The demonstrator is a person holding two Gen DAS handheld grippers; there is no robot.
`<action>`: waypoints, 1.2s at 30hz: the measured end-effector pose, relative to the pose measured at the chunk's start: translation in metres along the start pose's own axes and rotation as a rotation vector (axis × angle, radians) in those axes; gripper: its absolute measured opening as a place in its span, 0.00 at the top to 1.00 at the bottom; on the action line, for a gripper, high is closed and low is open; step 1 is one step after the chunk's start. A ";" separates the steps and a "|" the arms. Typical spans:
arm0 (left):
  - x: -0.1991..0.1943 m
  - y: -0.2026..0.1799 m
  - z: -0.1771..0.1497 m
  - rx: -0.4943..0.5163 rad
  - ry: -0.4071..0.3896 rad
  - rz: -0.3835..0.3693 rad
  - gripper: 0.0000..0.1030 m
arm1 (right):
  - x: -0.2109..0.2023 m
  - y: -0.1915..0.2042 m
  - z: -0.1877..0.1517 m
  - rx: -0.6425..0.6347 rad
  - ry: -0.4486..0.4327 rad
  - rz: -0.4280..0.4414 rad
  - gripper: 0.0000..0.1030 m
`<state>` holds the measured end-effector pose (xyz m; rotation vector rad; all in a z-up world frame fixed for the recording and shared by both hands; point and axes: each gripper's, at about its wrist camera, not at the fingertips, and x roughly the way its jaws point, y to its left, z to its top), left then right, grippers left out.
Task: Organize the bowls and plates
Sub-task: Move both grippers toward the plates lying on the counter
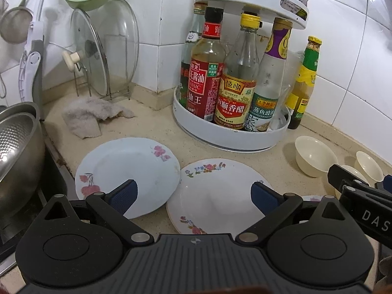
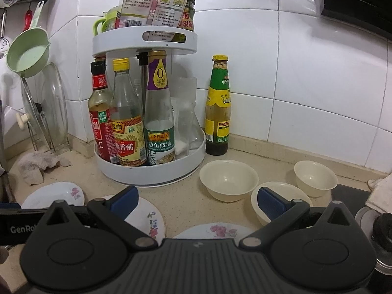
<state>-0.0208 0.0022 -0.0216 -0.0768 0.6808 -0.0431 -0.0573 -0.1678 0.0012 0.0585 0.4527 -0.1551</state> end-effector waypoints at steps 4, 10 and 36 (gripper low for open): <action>0.001 0.002 -0.001 -0.013 0.012 -0.006 0.03 | 0.001 0.000 0.000 0.003 0.002 0.002 0.01; 0.001 0.008 -0.002 -0.015 0.018 -0.023 0.03 | 0.000 0.001 -0.002 0.018 0.010 0.011 0.01; 0.012 0.029 -0.004 -0.027 0.037 0.014 0.02 | 0.014 0.023 -0.004 -0.006 0.052 0.061 0.01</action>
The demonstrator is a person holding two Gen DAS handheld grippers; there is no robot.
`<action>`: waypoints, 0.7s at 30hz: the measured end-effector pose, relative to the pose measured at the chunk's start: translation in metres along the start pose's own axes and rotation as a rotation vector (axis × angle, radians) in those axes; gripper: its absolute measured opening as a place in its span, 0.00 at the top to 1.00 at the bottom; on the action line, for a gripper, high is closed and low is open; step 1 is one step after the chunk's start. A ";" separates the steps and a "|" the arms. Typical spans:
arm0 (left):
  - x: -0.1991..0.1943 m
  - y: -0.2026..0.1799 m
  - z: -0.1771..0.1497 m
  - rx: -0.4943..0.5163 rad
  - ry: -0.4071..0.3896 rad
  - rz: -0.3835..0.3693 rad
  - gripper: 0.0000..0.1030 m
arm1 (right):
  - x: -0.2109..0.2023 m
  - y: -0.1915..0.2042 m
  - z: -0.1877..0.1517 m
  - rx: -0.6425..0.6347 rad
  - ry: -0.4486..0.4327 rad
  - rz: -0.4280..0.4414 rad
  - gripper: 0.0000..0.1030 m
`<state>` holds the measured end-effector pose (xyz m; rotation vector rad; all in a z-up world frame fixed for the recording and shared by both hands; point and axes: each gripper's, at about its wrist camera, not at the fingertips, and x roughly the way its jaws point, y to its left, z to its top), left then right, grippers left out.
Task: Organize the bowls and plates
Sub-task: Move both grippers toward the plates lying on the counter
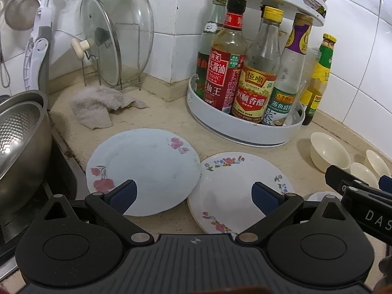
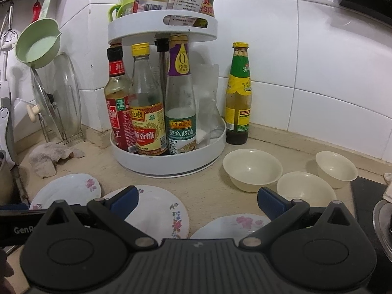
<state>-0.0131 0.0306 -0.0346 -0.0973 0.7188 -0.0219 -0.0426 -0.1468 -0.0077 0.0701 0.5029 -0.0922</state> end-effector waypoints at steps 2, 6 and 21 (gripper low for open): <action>0.001 0.002 0.000 -0.002 0.004 0.002 0.02 | 0.001 0.002 0.000 -0.004 0.003 0.003 0.01; 0.003 0.006 0.000 0.005 0.013 0.003 0.02 | 0.004 0.006 -0.001 -0.009 0.010 0.010 0.01; 0.010 0.023 0.002 0.018 0.023 0.007 0.00 | 0.011 0.023 0.001 -0.014 0.016 0.014 0.01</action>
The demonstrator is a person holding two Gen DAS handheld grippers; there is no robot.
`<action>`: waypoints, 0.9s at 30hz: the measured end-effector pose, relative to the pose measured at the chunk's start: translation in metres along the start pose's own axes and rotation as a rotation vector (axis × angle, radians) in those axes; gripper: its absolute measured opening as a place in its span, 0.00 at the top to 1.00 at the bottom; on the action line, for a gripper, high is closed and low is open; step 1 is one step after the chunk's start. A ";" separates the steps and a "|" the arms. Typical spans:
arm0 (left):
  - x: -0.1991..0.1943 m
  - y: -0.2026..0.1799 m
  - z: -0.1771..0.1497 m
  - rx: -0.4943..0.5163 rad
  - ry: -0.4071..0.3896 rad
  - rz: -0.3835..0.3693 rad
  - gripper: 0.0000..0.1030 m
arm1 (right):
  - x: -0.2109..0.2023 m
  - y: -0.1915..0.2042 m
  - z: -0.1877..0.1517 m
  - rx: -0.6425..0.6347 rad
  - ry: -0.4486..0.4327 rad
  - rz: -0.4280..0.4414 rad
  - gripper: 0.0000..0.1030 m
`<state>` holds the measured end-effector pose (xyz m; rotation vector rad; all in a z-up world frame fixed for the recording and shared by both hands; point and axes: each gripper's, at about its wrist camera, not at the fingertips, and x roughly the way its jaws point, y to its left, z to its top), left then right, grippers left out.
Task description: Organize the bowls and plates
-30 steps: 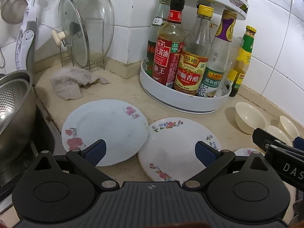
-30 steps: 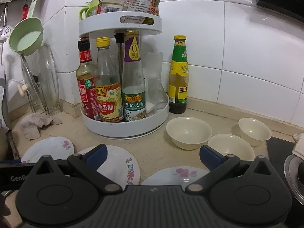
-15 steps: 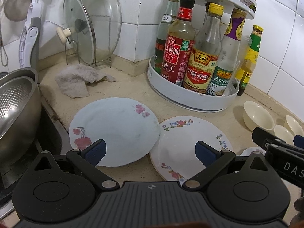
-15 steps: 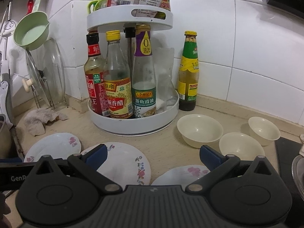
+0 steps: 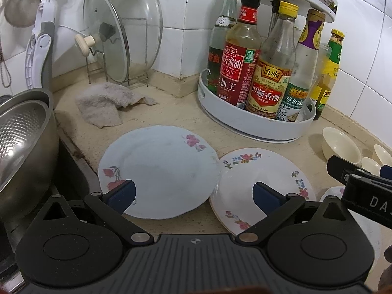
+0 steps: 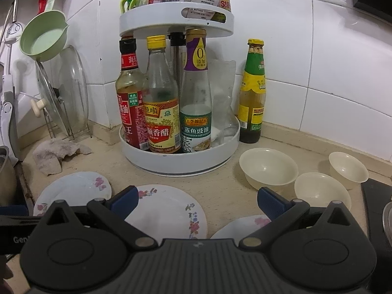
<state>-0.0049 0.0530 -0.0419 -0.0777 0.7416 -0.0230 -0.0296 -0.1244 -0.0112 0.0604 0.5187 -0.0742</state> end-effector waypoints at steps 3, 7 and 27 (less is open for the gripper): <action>0.002 0.002 0.000 0.004 0.004 -0.005 0.00 | 0.001 0.003 -0.001 0.002 0.005 -0.003 0.01; 0.007 0.003 -0.001 0.016 0.041 -0.062 0.01 | 0.002 0.002 -0.003 0.003 0.013 -0.015 0.01; 0.013 -0.055 -0.035 0.141 0.173 -0.447 0.01 | 0.049 -0.085 0.008 -0.082 0.183 0.048 0.01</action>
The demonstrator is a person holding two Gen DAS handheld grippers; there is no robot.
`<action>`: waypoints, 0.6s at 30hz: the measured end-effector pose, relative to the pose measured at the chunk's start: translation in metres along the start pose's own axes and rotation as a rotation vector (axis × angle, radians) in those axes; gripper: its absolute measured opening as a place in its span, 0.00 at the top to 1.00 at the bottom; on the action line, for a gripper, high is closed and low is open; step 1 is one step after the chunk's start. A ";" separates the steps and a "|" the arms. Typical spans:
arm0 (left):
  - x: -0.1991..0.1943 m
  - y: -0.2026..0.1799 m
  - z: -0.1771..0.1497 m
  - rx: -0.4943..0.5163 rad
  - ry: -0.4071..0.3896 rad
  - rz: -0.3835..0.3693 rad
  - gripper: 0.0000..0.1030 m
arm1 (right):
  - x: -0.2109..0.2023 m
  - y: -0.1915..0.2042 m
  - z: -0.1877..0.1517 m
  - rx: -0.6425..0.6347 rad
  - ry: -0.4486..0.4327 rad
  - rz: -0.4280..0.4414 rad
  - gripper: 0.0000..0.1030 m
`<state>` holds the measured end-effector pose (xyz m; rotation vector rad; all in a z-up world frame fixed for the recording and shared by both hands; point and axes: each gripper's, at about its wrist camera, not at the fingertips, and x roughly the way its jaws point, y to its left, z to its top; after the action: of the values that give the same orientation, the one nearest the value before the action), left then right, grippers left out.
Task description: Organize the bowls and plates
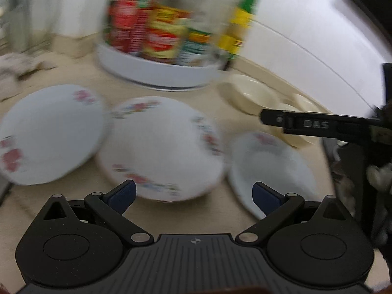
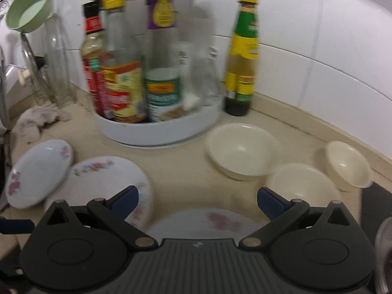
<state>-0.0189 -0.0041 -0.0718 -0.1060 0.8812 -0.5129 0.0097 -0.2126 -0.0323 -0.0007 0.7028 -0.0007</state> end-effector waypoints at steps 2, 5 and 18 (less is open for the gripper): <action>0.006 -0.017 -0.002 0.047 0.008 -0.049 0.01 | -0.007 -0.018 -0.008 0.003 0.016 -0.013 0.01; 0.017 -0.035 -0.005 0.079 0.041 -0.110 0.01 | -0.016 -0.042 -0.022 0.008 0.042 -0.025 0.01; 0.068 -0.070 0.005 0.072 0.093 -0.098 0.01 | -0.022 -0.101 -0.059 0.234 0.141 0.047 0.33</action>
<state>-0.0069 -0.0980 -0.0961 -0.0601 0.9507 -0.6444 -0.0453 -0.3140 -0.0624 0.2421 0.8403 -0.0385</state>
